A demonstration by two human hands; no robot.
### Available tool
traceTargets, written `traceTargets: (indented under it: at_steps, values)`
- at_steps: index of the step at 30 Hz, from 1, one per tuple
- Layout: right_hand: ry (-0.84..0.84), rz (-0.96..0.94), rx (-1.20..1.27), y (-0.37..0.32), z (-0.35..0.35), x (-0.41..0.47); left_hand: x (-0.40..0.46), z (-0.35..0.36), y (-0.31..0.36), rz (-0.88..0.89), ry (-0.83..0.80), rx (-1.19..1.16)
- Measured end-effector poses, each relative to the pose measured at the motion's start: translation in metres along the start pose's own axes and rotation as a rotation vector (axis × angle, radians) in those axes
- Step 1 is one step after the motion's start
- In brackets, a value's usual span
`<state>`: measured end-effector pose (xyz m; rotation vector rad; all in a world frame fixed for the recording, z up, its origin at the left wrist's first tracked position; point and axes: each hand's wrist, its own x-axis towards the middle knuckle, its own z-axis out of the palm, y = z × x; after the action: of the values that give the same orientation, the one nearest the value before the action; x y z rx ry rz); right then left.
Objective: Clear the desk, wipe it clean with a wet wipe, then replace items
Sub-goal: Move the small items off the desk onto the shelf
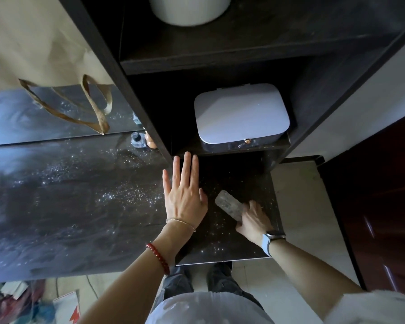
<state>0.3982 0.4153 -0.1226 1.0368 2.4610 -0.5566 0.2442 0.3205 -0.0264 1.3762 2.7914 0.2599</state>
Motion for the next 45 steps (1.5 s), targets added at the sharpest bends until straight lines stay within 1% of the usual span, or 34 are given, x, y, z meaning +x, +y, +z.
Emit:
traceTargets:
  at_steps: [6,9,11,13,16,18,22,25,27,29,31,33,34,35,37,39,42,44,45]
  values:
    - [0.373,-0.114,0.284,0.005,-0.045,-0.041,0.002,-0.012,-0.001,0.003,-0.048,-0.023]
    - [0.496,-0.188,0.427,0.008,-0.083,-0.06,0.001,-0.014,-0.001,0.009,-0.048,-0.033]
    - [0.636,-0.235,0.421,0.004,-0.112,-0.064,0.001,-0.015,-0.001,0.011,-0.048,-0.048]
    - [0.799,-0.265,0.35,-0.002,-0.142,-0.059,0.0,-0.017,-0.001,0.013,-0.059,-0.051]
    - [0.921,-0.258,0.202,-0.011,-0.183,-0.036,0.002,-0.016,-0.001,0.018,-0.057,-0.003]
    - [0.912,-0.21,0.135,-0.017,-0.203,-0.02,0.004,-0.018,0.001,0.002,-0.084,0.005]
    - [0.809,-0.098,0.062,-0.027,-0.222,0.002,0.007,-0.019,0.004,-0.016,-0.141,0.044]
    - [0.76,-0.071,0.073,-0.028,-0.22,0.009,0.007,-0.023,0.005,-0.035,-0.161,-0.003]
    - [0.744,-0.063,0.091,-0.028,-0.216,0.009,0.006,-0.025,0.005,-0.017,-0.182,-0.017]
    - [0.765,-0.063,0.124,-0.028,-0.212,0.005,0.007,-0.027,0.005,-0.02,-0.196,-0.003]
    - [0.876,-0.126,0.204,-0.032,-0.205,-0.002,0.008,-0.032,0.004,-0.017,-0.194,-0.033]
    - [1.018,-0.277,0.325,-0.041,-0.192,-0.015,0.009,-0.037,0.0,-0.001,-0.163,-0.081]
    - [1.05,-0.355,0.378,-0.048,-0.184,-0.022,0.009,-0.038,-0.005,0.024,-0.122,-0.098]
    - [1.045,-0.421,0.414,-0.057,-0.174,-0.029,0.008,-0.04,-0.011,0.047,-0.07,-0.12]
    - [0.965,-0.512,0.431,-0.076,-0.15,-0.039,-0.001,-0.048,-0.026,0.08,-0.005,-0.15]
    - [0.819,-0.575,0.425,-0.101,-0.127,-0.042,-0.014,-0.049,-0.053,0.057,0.028,-0.169]
    - [0.589,-0.668,0.39,-0.144,-0.103,-0.037,-0.027,-0.047,-0.107,-0.083,0.007,-0.227]
    - [0.511,-0.705,0.37,-0.178,-0.096,-0.027,-0.027,-0.049,-0.144,-0.169,-0.017,-0.265]
    - [0.508,-0.7,0.362,-0.197,-0.096,-0.019,-0.024,-0.051,-0.161,-0.208,-0.027,-0.289]
